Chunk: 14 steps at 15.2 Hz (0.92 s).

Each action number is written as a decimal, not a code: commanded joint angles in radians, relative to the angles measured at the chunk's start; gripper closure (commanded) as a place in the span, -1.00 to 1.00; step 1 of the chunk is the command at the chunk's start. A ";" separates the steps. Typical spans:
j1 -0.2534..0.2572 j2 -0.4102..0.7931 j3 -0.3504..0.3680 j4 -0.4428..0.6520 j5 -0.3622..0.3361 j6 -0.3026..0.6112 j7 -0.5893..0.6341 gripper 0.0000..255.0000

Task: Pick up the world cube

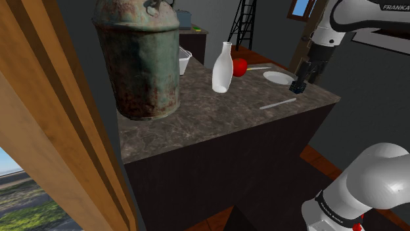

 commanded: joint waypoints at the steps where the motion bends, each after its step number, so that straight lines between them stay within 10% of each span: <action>1: -0.006 0.044 -0.047 0.015 -0.019 0.035 -0.058 -1.00; 14: -0.014 0.448 -0.318 0.256 0.047 0.208 -0.435 -1.00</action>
